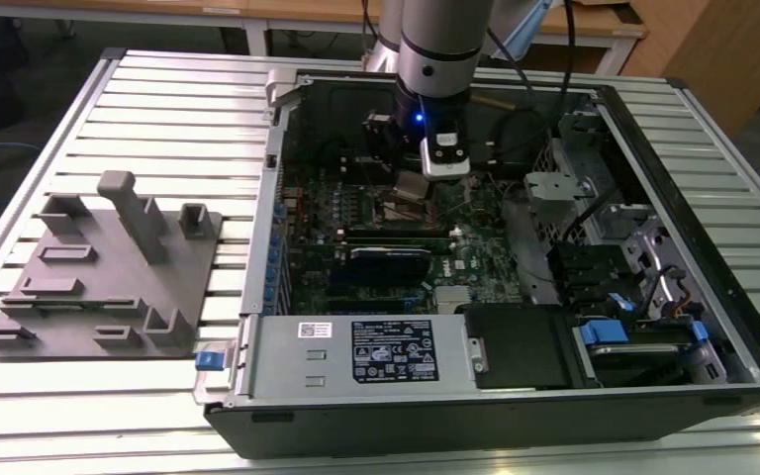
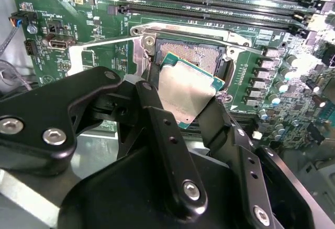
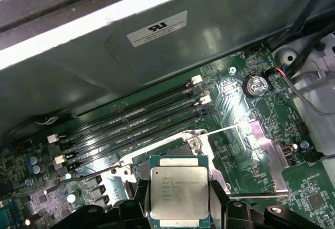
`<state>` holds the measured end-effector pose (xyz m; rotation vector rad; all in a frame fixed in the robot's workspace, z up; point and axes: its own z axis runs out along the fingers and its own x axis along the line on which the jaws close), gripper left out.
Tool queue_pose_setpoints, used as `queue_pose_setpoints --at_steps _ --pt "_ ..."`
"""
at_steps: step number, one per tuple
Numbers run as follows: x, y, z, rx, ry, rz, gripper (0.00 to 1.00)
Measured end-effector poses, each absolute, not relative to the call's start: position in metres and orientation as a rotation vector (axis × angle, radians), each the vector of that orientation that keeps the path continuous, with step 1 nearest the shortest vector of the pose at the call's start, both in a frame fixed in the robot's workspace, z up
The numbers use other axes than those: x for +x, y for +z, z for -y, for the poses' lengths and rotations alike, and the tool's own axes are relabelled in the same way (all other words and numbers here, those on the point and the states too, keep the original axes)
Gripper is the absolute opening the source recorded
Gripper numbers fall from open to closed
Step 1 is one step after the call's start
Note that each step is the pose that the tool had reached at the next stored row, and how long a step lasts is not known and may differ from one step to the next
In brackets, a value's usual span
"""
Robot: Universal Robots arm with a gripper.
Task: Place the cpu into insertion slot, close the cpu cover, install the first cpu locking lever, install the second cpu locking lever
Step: 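Place the cpu into insertion slot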
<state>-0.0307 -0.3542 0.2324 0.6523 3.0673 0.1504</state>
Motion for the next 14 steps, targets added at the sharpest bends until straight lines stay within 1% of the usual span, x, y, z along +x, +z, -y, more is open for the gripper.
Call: queue_pose_setpoints --at_steps 14 --pt "-0.0307 0.2324 0.3542 0.714 0.150 -3.051 0.54"
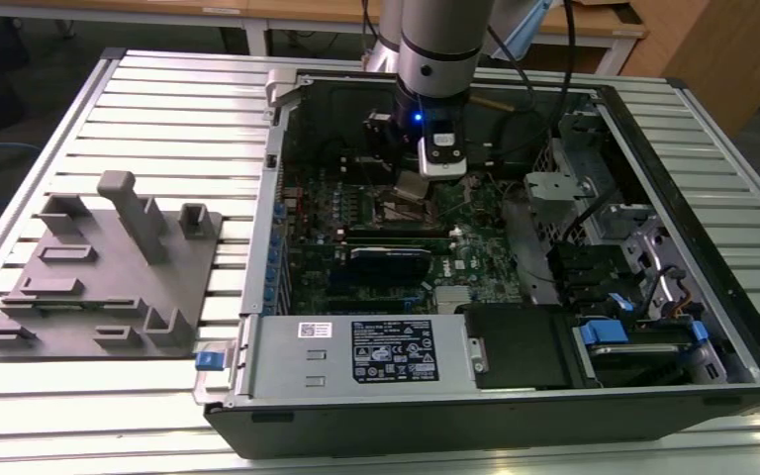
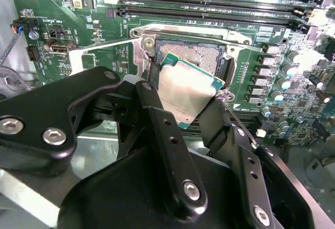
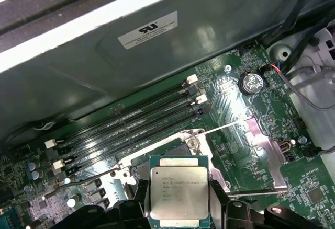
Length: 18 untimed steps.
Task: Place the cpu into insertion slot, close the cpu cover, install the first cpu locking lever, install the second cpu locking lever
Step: 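Place the cpu into insertion slot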
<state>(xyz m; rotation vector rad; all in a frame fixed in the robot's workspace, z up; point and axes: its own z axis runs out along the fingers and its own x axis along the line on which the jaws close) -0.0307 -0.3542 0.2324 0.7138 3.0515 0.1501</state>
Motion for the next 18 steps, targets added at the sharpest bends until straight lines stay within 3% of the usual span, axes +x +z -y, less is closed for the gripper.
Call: queue_pose_setpoints --at_steps 18 --pt "-0.0308 0.2322 0.3542 0.844 0.152 -3.014 0.54"
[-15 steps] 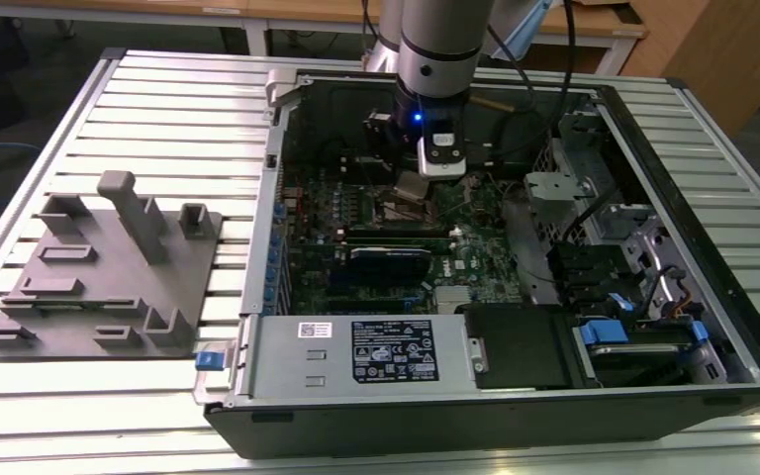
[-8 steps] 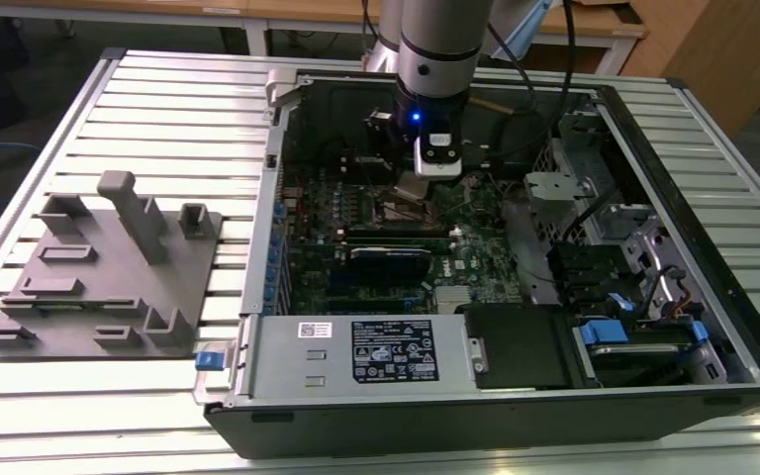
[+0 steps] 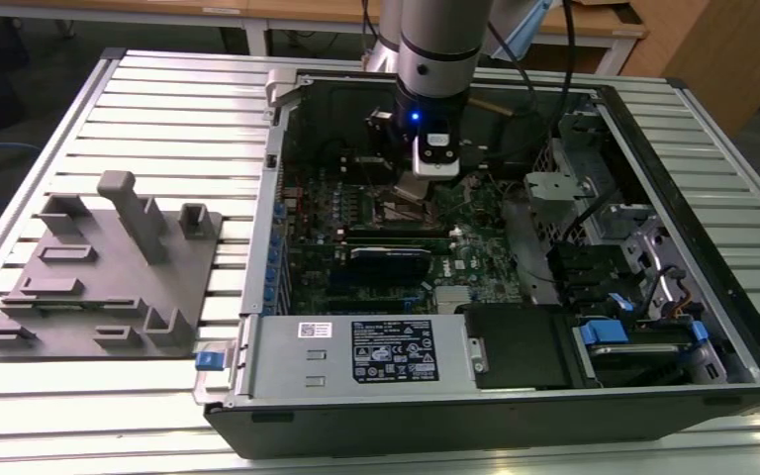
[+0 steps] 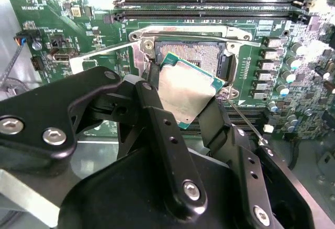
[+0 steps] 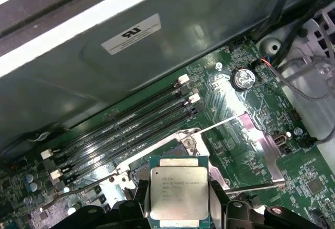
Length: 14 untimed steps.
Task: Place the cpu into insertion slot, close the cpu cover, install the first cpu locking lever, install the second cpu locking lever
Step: 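Place the cpu into insertion slot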
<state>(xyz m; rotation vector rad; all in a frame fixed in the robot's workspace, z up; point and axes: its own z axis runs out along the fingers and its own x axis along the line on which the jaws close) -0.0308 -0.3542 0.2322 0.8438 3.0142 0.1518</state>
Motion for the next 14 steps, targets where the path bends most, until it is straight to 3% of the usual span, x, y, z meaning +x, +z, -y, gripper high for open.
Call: queue_pose_setpoints --at_steps 14 --pt "-0.0308 0.2316 0.3542 1.095 0.150 -2.924 0.54"
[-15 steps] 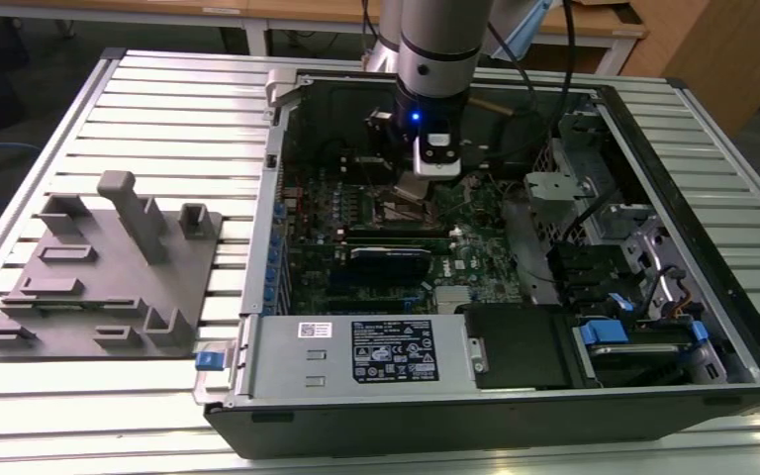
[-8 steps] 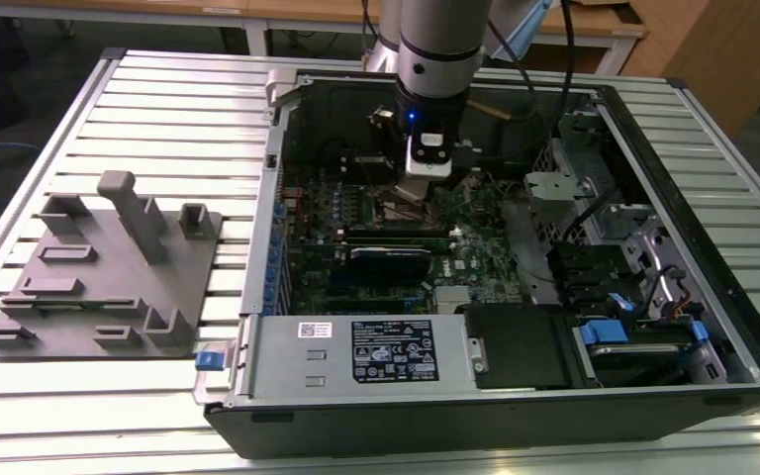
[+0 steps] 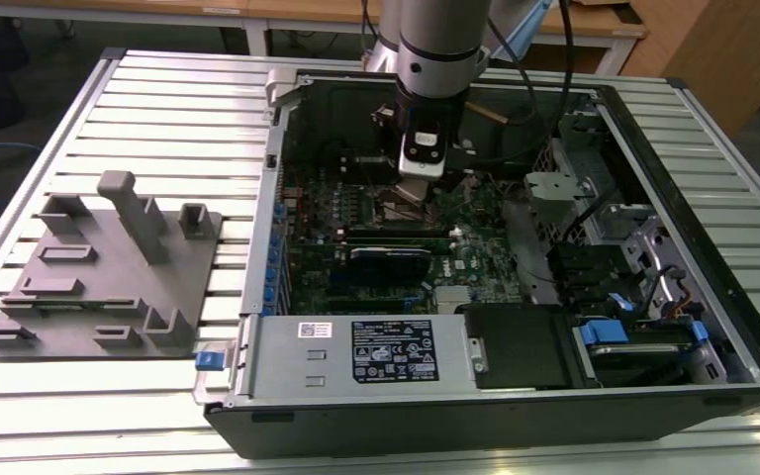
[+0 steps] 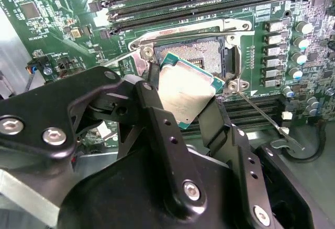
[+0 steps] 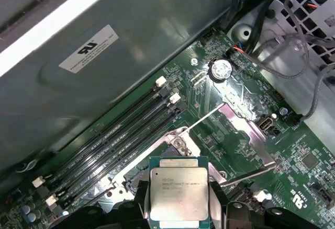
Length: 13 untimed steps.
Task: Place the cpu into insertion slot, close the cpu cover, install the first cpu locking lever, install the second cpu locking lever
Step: 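Place the cpu into insertion slot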
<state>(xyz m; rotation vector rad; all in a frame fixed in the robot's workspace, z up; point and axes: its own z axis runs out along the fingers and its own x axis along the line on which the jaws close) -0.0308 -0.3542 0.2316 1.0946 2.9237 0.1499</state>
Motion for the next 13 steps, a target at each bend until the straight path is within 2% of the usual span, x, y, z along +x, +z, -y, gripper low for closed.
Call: queue_pose_setpoints --at_steps 13 --pt "-0.0308 0.2311 0.3542 1.355 0.147 -2.803 0.54"
